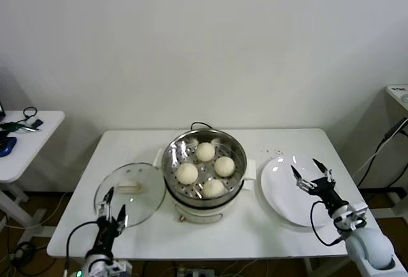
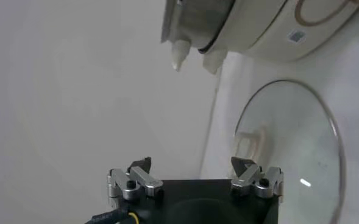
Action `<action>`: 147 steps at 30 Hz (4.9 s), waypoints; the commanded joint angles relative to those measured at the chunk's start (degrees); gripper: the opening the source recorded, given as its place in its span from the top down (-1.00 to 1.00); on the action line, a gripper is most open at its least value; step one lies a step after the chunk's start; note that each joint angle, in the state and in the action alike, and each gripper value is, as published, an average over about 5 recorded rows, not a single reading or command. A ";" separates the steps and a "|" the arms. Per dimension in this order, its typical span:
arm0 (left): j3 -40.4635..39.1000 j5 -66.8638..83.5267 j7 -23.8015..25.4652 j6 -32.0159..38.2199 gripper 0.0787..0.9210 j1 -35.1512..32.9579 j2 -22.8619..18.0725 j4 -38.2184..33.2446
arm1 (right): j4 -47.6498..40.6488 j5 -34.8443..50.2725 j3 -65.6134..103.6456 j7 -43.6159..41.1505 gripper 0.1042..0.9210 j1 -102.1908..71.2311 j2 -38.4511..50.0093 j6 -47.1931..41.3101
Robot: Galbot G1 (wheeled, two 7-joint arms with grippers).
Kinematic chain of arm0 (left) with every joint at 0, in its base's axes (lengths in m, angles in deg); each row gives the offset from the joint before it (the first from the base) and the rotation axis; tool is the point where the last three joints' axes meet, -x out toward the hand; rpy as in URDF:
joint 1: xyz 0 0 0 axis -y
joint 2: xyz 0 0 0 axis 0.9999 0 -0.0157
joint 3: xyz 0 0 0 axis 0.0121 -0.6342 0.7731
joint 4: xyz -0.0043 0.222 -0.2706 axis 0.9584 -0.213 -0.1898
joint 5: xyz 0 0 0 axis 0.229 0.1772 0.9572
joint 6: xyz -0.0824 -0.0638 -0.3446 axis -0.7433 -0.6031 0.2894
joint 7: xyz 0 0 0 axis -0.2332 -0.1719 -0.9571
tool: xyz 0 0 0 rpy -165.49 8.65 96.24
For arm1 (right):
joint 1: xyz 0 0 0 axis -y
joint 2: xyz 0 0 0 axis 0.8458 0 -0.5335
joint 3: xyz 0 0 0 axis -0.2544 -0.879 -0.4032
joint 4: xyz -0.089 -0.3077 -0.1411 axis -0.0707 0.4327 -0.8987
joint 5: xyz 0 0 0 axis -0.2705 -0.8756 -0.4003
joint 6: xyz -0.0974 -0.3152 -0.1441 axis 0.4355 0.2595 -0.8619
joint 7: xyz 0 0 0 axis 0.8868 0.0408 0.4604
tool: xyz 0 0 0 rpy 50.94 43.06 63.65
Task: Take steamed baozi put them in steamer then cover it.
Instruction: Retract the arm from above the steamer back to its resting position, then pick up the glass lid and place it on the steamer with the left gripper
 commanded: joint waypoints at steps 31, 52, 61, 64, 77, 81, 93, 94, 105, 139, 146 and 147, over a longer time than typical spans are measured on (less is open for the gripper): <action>-6.14 -8.82 -4.60 -7.33 -0.77 21.84 1.05 25.68 | -1.88 -5.55 1.70 -0.02 -0.76 -0.52 -3.49 0.35; -7.18 -7.55 -5.11 -7.64 -0.68 24.95 1.02 28.72 | -2.70 -7.97 1.83 -0.44 -0.76 -0.65 -4.51 1.21; -6.83 -8.07 -4.74 -6.97 -0.09 24.77 0.51 29.61 | -3.11 -8.68 1.85 -0.61 -0.76 -0.48 -5.11 1.51; -6.79 -7.98 -4.75 -6.84 0.12 24.66 0.47 29.30 | -3.27 -8.86 1.87 -0.61 -0.76 -0.42 -5.21 1.61; -5.94 -6.69 -5.07 -7.47 0.83 22.02 1.72 23.14 | -4.05 -9.63 1.68 -0.68 -0.76 -0.02 -5.14 2.07; -5.06 -5.91 -4.89 -8.90 0.83 19.68 3.09 17.80 | -4.18 -9.60 1.67 -0.68 -0.76 0.16 -4.99 2.14; -3.00 -3.94 -5.15 -20.25 0.83 8.50 10.29 -1.12 | -4.37 -9.50 1.08 -0.68 -0.76 1.16 -4.18 2.19; -2.92 -3.92 -5.10 -21.11 0.83 7.73 10.74 -2.54 | -4.39 -9.52 1.01 -0.68 -0.76 1.20 -4.11 2.21; -4.79 -2.87 -2.20 -28.57 0.83 4.83 18.34 -14.14 | -5.58 -9.57 -0.66 -0.79 -0.76 3.20 -2.84 2.10; -39.34 -20.61 25.10 -37.15 0.83 34.71 2.62 -8.79 | -11.07 -12.46 -4.97 -0.32 -0.76 9.07 -3.47 2.22; -42.48 -21.40 24.89 -39.10 0.83 36.57 -0.47 -4.68 | -10.98 -12.64 -3.43 -0.36 -0.76 8.30 -3.45 2.39; -42.89 -21.67 24.80 -39.13 0.83 36.72 -1.09 -4.08 | -11.00 -12.65 -3.20 -0.36 -0.76 8.20 -3.44 2.43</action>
